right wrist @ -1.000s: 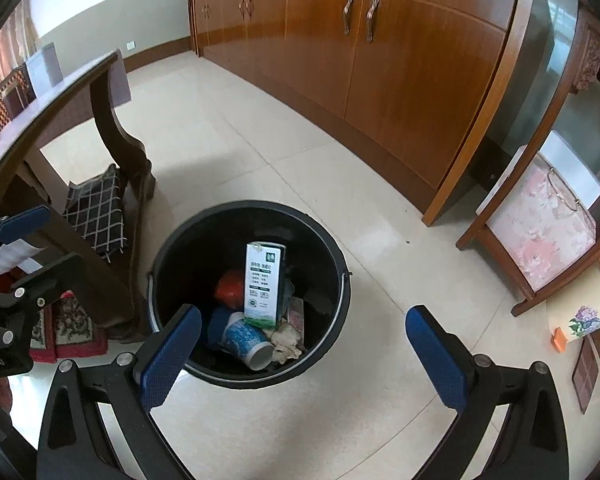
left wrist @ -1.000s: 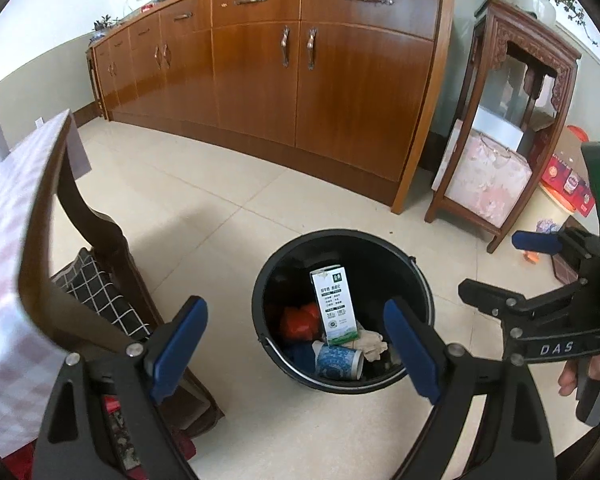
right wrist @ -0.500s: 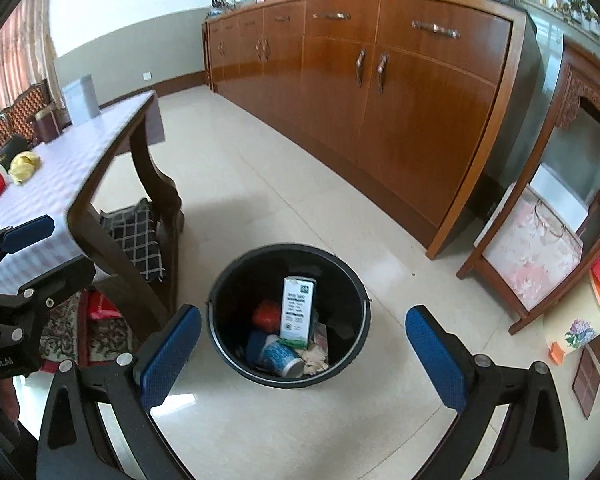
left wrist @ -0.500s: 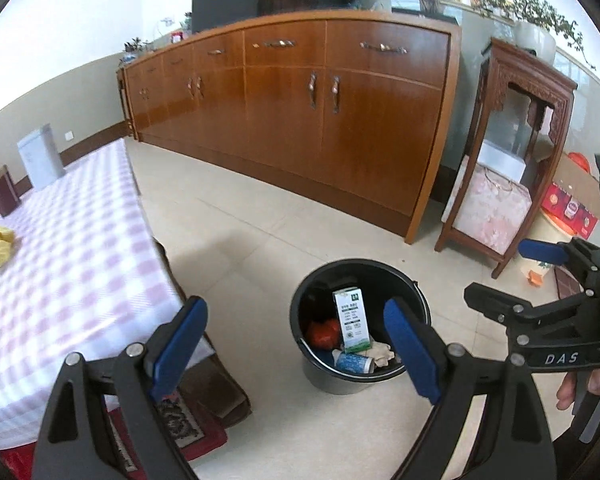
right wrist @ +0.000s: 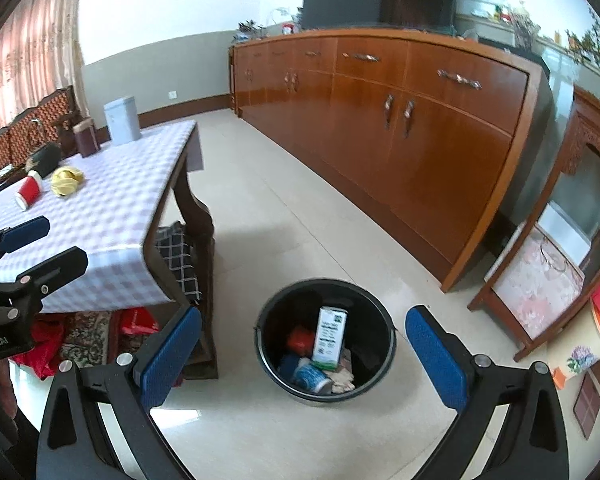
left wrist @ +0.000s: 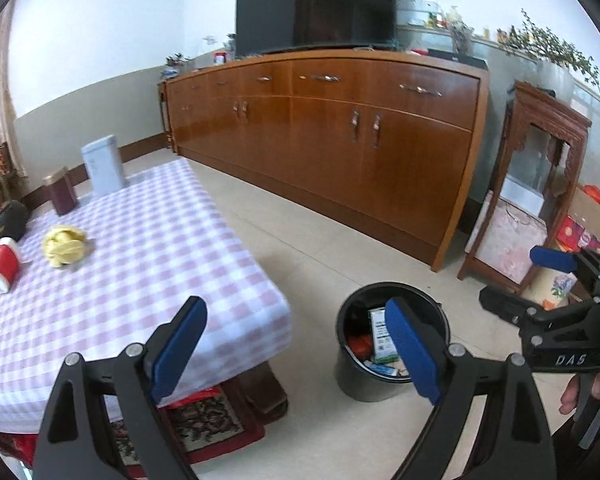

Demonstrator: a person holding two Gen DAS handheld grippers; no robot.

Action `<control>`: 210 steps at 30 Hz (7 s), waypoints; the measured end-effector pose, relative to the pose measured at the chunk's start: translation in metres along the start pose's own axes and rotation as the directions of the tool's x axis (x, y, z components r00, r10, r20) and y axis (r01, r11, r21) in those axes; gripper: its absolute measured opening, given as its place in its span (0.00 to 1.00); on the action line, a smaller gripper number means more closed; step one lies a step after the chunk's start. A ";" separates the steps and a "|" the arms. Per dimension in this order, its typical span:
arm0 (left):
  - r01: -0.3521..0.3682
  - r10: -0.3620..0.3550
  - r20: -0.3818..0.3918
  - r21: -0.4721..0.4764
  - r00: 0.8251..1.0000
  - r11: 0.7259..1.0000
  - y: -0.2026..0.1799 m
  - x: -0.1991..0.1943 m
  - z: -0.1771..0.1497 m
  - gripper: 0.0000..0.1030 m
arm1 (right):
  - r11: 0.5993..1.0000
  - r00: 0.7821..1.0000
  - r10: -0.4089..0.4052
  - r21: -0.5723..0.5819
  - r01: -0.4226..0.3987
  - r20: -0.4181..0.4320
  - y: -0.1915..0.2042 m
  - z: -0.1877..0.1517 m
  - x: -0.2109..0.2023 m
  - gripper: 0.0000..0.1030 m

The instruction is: Collect trash

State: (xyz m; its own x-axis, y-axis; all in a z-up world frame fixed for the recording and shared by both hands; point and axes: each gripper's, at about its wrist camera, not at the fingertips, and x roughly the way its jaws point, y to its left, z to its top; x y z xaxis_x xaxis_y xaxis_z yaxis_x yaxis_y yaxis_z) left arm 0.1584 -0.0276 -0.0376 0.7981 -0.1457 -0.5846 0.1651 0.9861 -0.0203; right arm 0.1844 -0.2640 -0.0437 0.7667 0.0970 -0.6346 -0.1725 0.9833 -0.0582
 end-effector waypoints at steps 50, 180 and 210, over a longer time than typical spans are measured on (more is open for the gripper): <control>-0.489 0.484 -0.102 -0.321 0.869 0.811 0.366 -0.039 -0.033 0.90 | 0.834 0.912 0.386 -0.369 -0.410 -0.142 0.401 0.144 0.145 1.00; 0.209 -0.209 -0.171 -0.018 0.963 0.978 -0.100 0.139 -0.021 0.58 | 0.990 0.967 0.125 -0.041 -0.137 -0.222 -0.095 -0.056 0.141 0.38; 0.041 -0.048 -0.182 -0.041 0.982 0.998 -0.082 0.104 -0.028 0.98 | 0.999 0.976 0.039 -0.011 -0.043 -0.215 -0.092 -0.068 0.121 1.00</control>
State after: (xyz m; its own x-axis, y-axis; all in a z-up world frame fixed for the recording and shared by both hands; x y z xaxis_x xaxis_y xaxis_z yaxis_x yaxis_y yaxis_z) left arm 0.2116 -0.1217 -0.1199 0.6701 -0.1761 -0.7211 0.1741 0.9816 -0.0778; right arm 0.2511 -0.3528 -0.1681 0.6089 0.1002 -0.7869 -0.2119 0.9765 -0.0397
